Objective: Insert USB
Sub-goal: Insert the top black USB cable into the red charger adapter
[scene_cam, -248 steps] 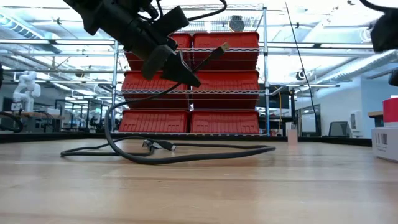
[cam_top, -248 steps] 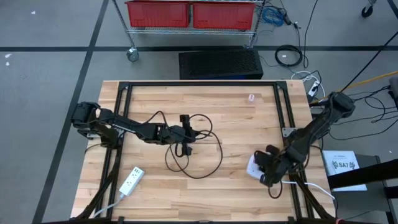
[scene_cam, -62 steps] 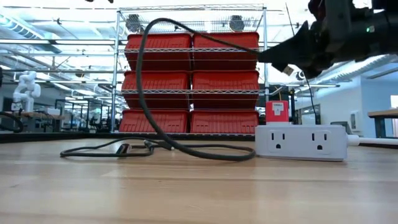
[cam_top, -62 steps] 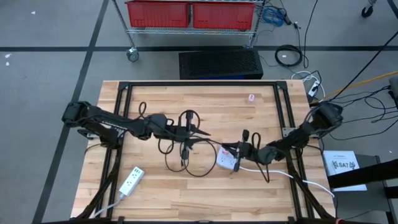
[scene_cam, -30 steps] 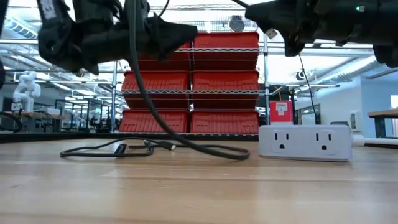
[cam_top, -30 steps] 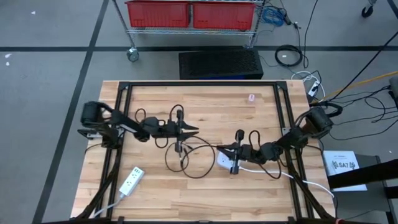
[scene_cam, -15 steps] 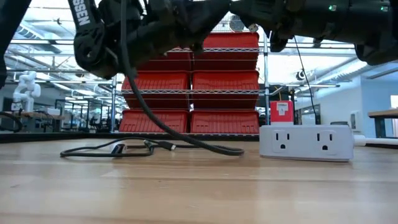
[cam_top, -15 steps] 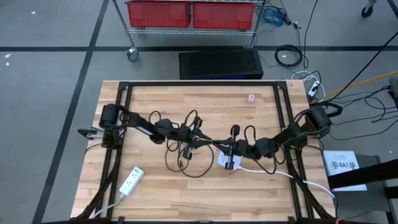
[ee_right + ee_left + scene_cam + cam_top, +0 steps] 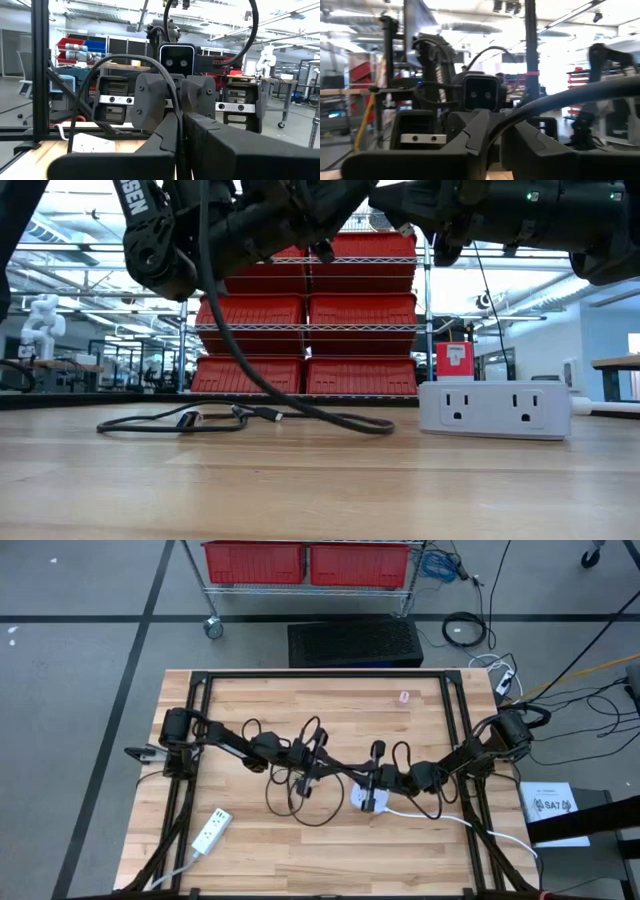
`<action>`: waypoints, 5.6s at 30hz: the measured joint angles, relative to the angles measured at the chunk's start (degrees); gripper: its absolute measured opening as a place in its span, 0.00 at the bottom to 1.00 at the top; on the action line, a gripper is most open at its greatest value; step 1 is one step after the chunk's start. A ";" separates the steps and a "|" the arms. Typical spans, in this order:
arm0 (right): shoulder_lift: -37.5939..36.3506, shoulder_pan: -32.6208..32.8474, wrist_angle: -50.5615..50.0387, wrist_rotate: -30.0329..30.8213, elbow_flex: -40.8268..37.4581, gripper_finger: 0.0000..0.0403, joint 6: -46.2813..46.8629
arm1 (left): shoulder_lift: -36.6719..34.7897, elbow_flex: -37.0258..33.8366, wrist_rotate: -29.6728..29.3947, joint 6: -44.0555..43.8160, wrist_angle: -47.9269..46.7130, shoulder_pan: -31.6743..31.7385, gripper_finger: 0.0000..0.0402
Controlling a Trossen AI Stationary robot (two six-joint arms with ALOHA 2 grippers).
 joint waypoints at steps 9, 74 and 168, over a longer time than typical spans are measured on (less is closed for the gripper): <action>0.00 -0.07 -1.21 1.86 0.00 0.04 3.93 | -0.02 0.01 -2.83 0.60 -1.34 0.10 0.04; -18.82 5.15 -93.44 10.92 16.62 0.01 31.25 | -0.71 2.19 -7.69 0.04 -19.43 1.11 0.11; -10.14 26.84 -66.49 40.79 -4.04 0.00 49.03 | -10.57 7.63 -3.58 7.79 -34.97 0.94 0.11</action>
